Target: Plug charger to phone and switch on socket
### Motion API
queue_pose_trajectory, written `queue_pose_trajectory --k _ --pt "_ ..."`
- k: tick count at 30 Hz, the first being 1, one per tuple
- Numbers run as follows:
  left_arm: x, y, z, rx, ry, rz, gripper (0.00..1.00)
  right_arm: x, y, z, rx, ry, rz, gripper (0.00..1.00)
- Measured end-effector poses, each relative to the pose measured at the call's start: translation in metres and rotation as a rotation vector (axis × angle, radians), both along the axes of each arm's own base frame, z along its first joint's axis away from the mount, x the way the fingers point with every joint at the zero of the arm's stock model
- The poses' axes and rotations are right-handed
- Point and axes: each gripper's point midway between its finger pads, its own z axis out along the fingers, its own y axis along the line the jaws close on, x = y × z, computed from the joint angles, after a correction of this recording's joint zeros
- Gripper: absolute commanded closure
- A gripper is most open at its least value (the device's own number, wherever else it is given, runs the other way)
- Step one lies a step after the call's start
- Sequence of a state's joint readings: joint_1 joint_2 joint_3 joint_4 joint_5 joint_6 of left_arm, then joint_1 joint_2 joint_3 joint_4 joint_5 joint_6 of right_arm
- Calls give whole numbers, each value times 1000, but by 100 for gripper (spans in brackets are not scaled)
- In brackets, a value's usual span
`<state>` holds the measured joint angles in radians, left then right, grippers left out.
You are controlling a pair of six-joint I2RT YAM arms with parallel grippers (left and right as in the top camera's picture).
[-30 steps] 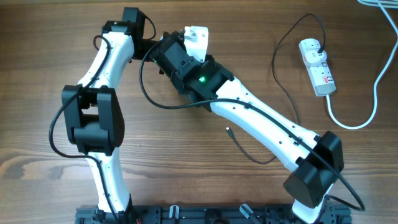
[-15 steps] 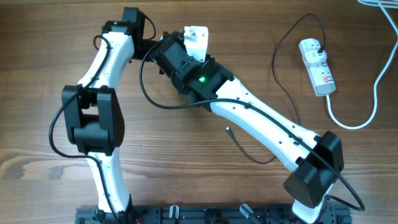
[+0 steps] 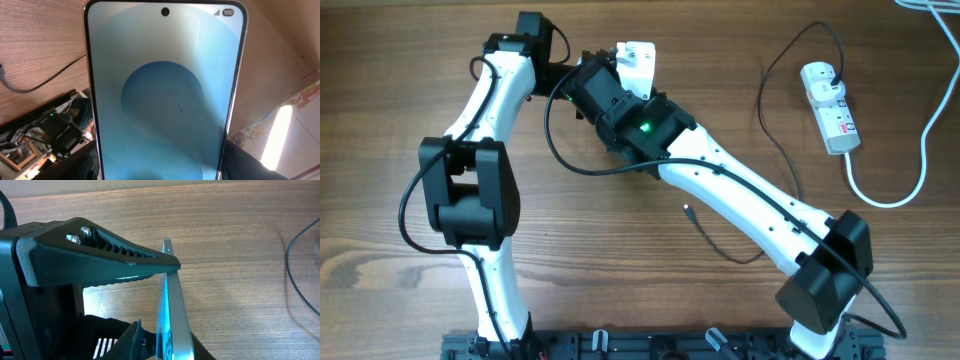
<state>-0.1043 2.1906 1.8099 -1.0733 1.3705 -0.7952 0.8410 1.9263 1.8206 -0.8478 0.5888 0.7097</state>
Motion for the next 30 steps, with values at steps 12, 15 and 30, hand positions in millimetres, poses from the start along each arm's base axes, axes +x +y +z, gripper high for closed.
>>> queue_pose_trajectory --k 12,15,30 --pt "1 1 0 -3 0 3 31 1 -4 0 -10 -4 -14 96" --pt "1 3 1 -3 1 6 31 2 -4 0 -9 -6 -14 95" --pt "2 1 10 -34 -35 2 10 -1 -6 16 18 -27 -10 95"
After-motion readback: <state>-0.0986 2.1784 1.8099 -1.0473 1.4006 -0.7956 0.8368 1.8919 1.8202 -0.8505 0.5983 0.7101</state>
